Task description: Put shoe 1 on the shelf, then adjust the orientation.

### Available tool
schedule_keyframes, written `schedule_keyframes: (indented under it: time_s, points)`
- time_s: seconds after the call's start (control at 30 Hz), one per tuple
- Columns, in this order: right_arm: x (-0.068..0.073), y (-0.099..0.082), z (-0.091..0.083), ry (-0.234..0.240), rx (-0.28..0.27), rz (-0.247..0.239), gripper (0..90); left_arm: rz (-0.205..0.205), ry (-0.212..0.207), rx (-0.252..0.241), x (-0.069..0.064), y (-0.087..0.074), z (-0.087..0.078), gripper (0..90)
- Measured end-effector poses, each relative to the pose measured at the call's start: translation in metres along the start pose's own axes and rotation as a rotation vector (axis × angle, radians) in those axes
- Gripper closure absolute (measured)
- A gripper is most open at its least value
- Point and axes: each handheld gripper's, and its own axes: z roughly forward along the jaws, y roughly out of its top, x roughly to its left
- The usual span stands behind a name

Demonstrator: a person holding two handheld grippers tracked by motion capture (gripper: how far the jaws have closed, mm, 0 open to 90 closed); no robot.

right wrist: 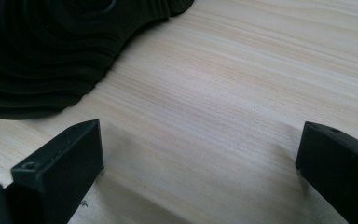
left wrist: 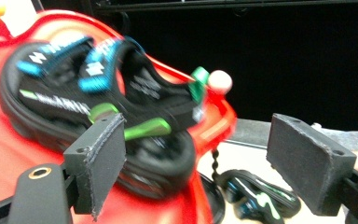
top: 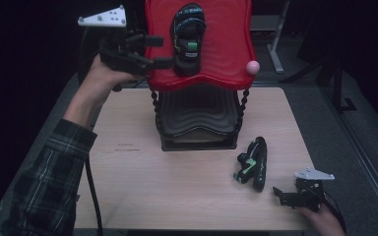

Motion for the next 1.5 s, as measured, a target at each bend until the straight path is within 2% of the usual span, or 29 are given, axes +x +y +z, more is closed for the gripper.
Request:
schedule_keyframes:
  time_s: [0.03,0.07,0.1,0.13,0.2,0.27,0.33,0.43,0.5,0.53,0.63,0.7,0.73,0.77,0.83,0.87,1.0,1.03,1.07,1.1,1.13,1.17,1.23,1.27,1.3,1.37,1.4,1.43,1.5]
  points:
    - [0.0,0.0,0.0,0.0,0.0,0.0,0.1,0.003,-0.004,0.007,-0.009,-0.007,-0.004,19.4]
    - [0.0,0.0,0.0,0.0,0.0,0.0,0.2,0.003,-0.004,0.007,-0.009,-0.007,-0.004,19.4]
    - [0.0,0.0,0.0,0.0,0.0,0.0,0.1,0.004,-0.005,0.011,-0.018,-0.015,-0.008,19.4]
    - [0.0,0.0,0.0,0.0,0.0,0.0,0.1,0.004,-0.005,0.011,-0.018,-0.015,-0.008,19.5]
    - [0.0,0.0,0.0,-0.001,0.0,0.0,0.1,0.004,-0.009,0.025,-0.032,-0.029,-0.014,19.5]
    - [0.0,0.0,0.0,-0.001,0.0,0.0,0.1,-0.001,-0.011,0.026,-0.035,-0.033,-0.015,19.6]
    - [0.0,0.0,0.0,-0.001,-0.001,0.001,0.1,-0.02,-0.021,0.033,-0.046,-0.051,-0.019,19.6]
    - [0.0,0.0,0.0,0.0,-0.001,0.001,0.1,-0.03,-0.021,0.04,-0.051,-0.061,-0.02,19.6]
    - [0.0,0.0,0.0,-0.002,-0.001,0.001,0.1,-0.048,-0.024,0.047,-0.06,-0.079,-0.022,19.6]
    - [0.0,0.0,0.0,-0.001,-0.001,0.001,0.1,-0.048,-0.024,0.047,-0.06,-0.079,-0.022,19.6]
    - [0.0,0.0,0.0,-0.003,-0.001,0.001,0.1,-0.077,-0.029,0.063,-0.07,-0.108,-0.023,19.6]
    - [0.0,0.0,0.0,-0.004,-0.001,0.001,0.1,-0.088,-0.032,0.074,-0.075,-0.12,-0.023,19.6]
    - [0.0,0.0,0.0,-0.004,-0.001,0.003,0.1,-0.088,-0.032,0.074,-0.075,-0.12,-0.023,19.4]
    - [0.0,0.0,0.0,-0.005,-0.001,0.004,0.1,-0.104,-0.031,0.081,-0.079,-0.135,-0.024,19.3]
    - [0.0,0.0,0.0,-0.009,-0.001,0.005,0.1,-0.124,-0.031,0.096,-0.084,-0.153,-0.024,18.7]
    - [-0.001,0.0,0.0,-0.01,0.0,0.007,0.1,-0.124,-0.031,0.096,-0.084,-0.153,-0.024,18.5]
    - [-0.001,0.001,0.001,-0.02,0.0,0.019,0.1,-0.162,-0.017,0.147,-0.092,-0.193,-0.022,16.1]
    - [-0.001,0.001,0.001,-0.02,0.0,0.019,0.1,-0.162,-0.017,0.147,-0.092,-0.193,-0.022,15.9]
    - [-0.002,0.001,0.001,-0.021,0.0,0.021,0.1,-0.174,0.006,0.173,-0.095,-0.211,-0.019,15.8]
    - [-0.002,0.001,0.001,-0.021,0.0,0.021,0.1,-0.174,0.006,0.173,-0.095,-0.211,-0.019,15.6]
    - [-0.002,0.001,0.001,-0.022,0.0,0.021,0.1,-0.178,0.022,0.205,-0.098,-0.226,-0.017,15.1]
    - [-0.002,0.001,0.001,-0.022,0.0,0.021,0.1,-0.178,0.022,0.205,-0.098,-0.226,-0.017,14.7]
    - [-0.003,0.003,0.0,-0.013,0.023,0.013,0.2,-0.19,0.058,0.245,-0.102,-0.247,-0.015,14.2]
    - [-0.003,0.003,0.0,-0.013,0.023,0.013,0.2,-0.19,0.058,0.245,-0.102,-0.247,-0.015,13.8]
    - [-0.003,0.006,-0.001,-0.01,0.052,0.015,2.2,-0.2,0.07,0.26,-0.103,-0.256,-0.014,11.7]
    - [-0.004,0.008,-0.005,0.007,0.061,0.011,16.0,-0.201,0.102,0.305,-0.105,-0.277,-0.013,10.9]
    - [-0.004,0.008,-0.005,0.007,0.061,0.011,16.0,-0.201,0.102,0.305,-0.105,-0.277,-0.013,9.8]
    - [-0.004,0.011,-0.01,0.024,0.064,0.013,21.3,-0.212,0.112,0.342,-0.106,-0.291,-0.011,9.0]
    - [-0.003,0.014,-0.013,0.034,0.063,0.012,30.8,-0.22,0.119,0.364,-0.106,-0.3,-0.01,7.8]
